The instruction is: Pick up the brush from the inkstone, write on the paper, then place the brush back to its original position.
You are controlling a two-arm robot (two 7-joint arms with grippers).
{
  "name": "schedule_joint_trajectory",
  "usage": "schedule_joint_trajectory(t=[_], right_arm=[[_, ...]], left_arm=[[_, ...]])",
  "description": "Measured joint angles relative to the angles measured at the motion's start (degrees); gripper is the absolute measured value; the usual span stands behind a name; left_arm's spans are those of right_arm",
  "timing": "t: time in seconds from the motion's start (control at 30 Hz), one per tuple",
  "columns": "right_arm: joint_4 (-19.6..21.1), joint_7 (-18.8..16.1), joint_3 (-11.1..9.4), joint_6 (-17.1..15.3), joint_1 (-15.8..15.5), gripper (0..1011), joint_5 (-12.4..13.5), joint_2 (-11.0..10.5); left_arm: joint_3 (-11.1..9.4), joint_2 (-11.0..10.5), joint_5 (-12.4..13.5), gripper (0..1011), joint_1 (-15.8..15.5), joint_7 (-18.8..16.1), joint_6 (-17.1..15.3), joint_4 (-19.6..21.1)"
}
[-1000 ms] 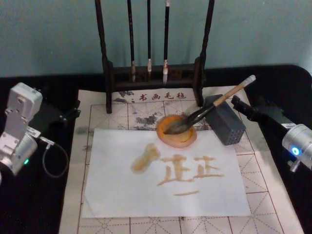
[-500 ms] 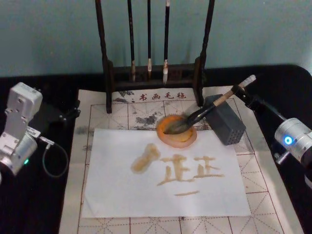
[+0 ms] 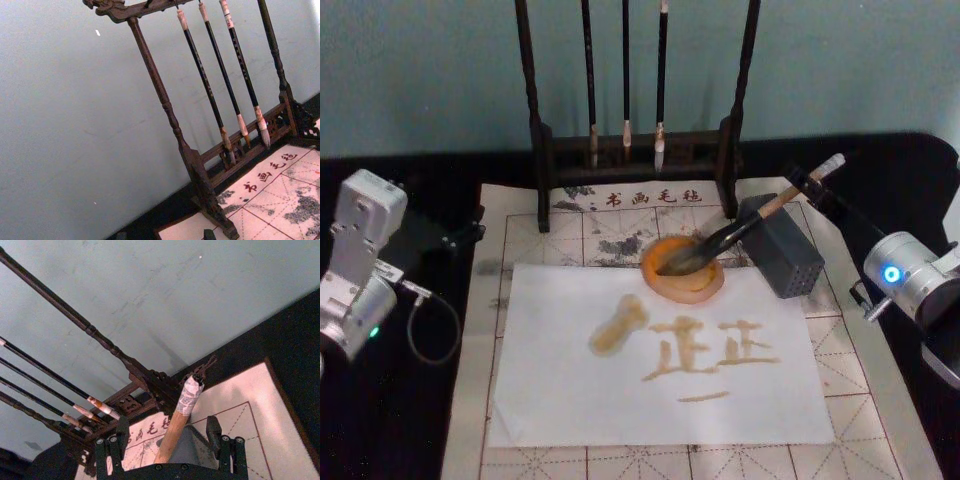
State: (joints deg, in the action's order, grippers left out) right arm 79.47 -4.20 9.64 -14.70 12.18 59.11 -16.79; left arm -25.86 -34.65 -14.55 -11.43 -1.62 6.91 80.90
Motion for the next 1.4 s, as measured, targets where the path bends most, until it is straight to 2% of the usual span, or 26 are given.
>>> schedule_joint_trajectory(t=[0.37, 0.77, 1.4], right_arm=[[-1.54, 1.43, 0.27, -1.07, 1.30, 1002, 4.32, 1.14], [-3.10, 2.66, 0.75, -1.73, 2.50, 1002, 7.76, 1.58], [-3.80, 4.05, 1.76, 0.15, 3.34, 1002, 10.62, 1.27]], left_arm=[[0.00, 0.00, 0.00, 1001, 0.00, 0.00, 0.00, 0.00], [0.00, 0.00, 0.00, 1001, 0.00, 0.00, 0.00, 0.00], [0.00, 0.00, 0.00, 1001, 0.00, 0.00, 0.00, 0.00]])
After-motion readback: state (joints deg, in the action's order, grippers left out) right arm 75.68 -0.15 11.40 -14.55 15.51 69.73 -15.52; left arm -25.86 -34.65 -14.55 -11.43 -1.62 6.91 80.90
